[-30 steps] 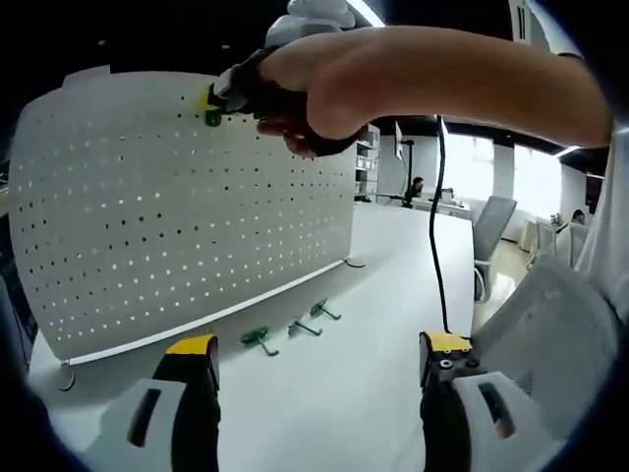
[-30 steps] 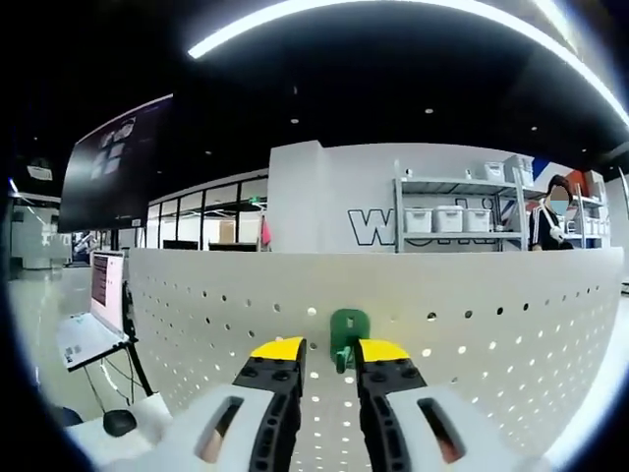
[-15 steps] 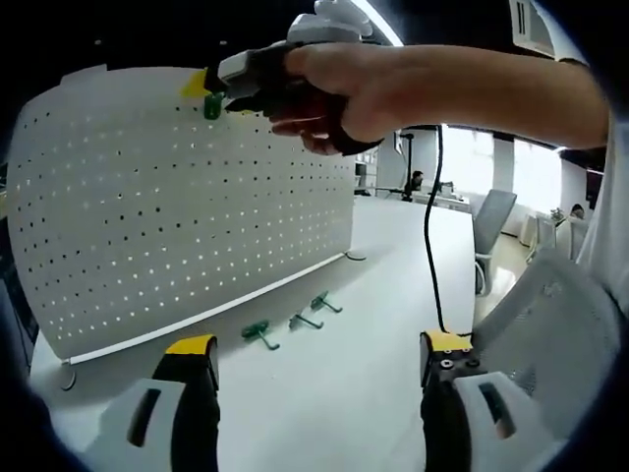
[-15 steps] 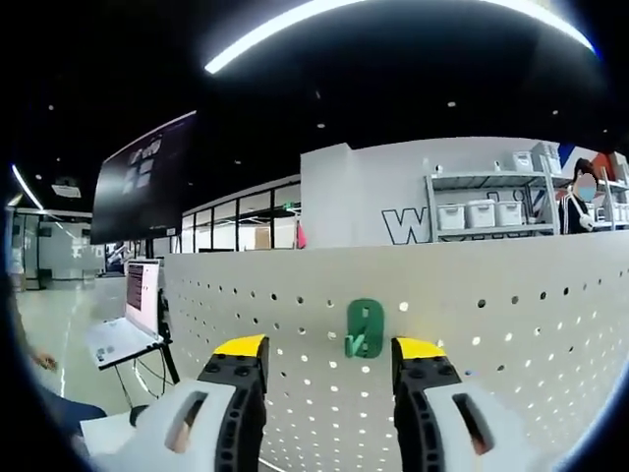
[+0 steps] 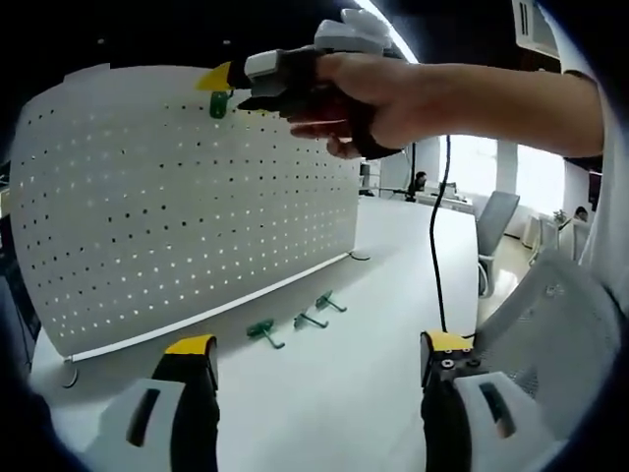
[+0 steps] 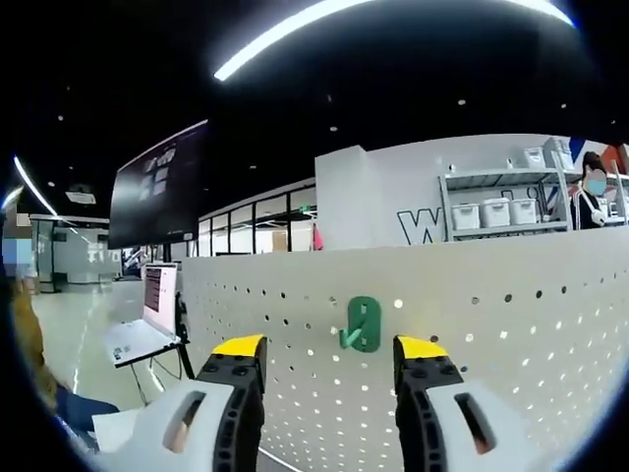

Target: Insert the hook assembly into the mounting plate slot until the hook locks in place.

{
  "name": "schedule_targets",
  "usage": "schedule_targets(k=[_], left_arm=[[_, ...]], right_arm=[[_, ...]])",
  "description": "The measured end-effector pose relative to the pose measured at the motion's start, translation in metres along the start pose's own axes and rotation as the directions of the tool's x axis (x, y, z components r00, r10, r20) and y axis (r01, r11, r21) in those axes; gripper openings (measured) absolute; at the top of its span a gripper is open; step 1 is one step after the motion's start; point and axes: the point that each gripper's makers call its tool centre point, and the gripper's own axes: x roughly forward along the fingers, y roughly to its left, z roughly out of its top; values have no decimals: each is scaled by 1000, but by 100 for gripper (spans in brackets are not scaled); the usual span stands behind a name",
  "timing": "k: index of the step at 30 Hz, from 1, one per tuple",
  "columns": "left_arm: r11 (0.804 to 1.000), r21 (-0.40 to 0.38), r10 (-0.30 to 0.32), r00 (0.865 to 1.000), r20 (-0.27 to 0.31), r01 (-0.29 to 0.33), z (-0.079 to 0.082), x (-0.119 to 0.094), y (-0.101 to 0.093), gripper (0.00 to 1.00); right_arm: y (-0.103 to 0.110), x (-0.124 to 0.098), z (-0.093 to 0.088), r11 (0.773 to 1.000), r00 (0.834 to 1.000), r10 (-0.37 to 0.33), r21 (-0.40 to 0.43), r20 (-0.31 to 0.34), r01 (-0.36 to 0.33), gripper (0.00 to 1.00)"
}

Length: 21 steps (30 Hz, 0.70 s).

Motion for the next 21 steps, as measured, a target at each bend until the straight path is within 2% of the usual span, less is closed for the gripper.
schedule_targets(k=[12, 21], left_arm=[[1000, 8, 2, 1000, -9, -2, -1, 0, 0, 88], [1000, 19, 3, 1000, -29, -2, -2, -4, 1, 87]], right_arm=[[1, -35, -15, 993, 994, 108, -40, -26, -109, 58], [3, -70, -39, 983, 982, 163, -67, -90, -170, 61]])
